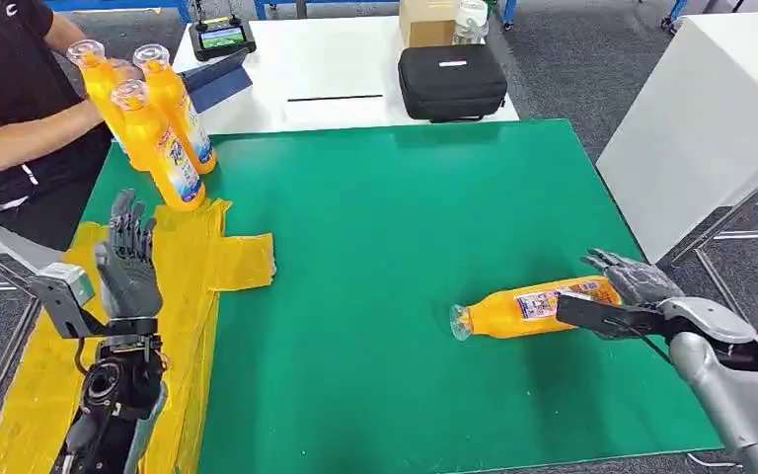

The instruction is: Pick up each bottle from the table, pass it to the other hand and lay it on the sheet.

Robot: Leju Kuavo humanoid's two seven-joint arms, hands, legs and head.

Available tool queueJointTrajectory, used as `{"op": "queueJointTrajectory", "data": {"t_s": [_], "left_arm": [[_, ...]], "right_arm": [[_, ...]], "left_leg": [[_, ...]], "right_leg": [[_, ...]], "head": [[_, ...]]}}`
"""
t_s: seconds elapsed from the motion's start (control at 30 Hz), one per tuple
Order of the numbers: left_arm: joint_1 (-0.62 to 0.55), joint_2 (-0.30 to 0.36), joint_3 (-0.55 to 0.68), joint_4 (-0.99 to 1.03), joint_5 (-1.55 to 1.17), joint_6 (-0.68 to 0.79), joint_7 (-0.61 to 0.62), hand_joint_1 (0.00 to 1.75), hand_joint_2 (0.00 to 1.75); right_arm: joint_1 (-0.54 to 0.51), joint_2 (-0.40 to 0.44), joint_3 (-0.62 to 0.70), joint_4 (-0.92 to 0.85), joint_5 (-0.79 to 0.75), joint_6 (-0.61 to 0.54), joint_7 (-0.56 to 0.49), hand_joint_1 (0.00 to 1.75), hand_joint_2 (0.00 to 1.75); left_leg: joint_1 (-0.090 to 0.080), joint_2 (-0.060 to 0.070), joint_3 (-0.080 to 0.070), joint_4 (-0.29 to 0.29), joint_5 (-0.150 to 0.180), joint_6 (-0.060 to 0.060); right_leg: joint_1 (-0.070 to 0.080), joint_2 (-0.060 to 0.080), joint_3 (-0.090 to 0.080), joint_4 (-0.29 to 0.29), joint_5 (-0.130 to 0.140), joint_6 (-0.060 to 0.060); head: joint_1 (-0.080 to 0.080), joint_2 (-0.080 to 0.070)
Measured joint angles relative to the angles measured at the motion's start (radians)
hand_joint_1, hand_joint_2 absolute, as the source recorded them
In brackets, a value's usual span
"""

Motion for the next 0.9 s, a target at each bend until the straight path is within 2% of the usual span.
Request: {"op": "queueJointTrajectory", "data": {"t_s": [0.7, 0.9], "left_arm": [[-0.042, -0.008, -0.027, 0.045, 0.037, -0.015, -0.002, 0.0, 0.0], [-0.083, -0.007, -0.043, 0.074, 0.088, -0.008, -0.007, 0.0, 0.0]], "right_arm": [[-0.105, 0.019, 0.156, 0.156, 0.0, 0.005, -0.022, 0.0, 1.75], [-0.17, 0.067, 0.271, 0.273, 0.019, 0.048, -0.045, 0.0, 1.75]], "left_leg": [[0.0, -0.001, -0.001, 0.0, 0.0, 0.0], [0.0, -0.001, 0.0, 0.0, 0.0, 0.0]], "right_leg": [[0.0, -0.001, 0.0, 0.0, 0.0, 0.0], [0.001, 0.0, 0.0, 0.0, 0.0, 0.0]], "head": [[0.0, 0.0], [0.0, 0.0]]}}
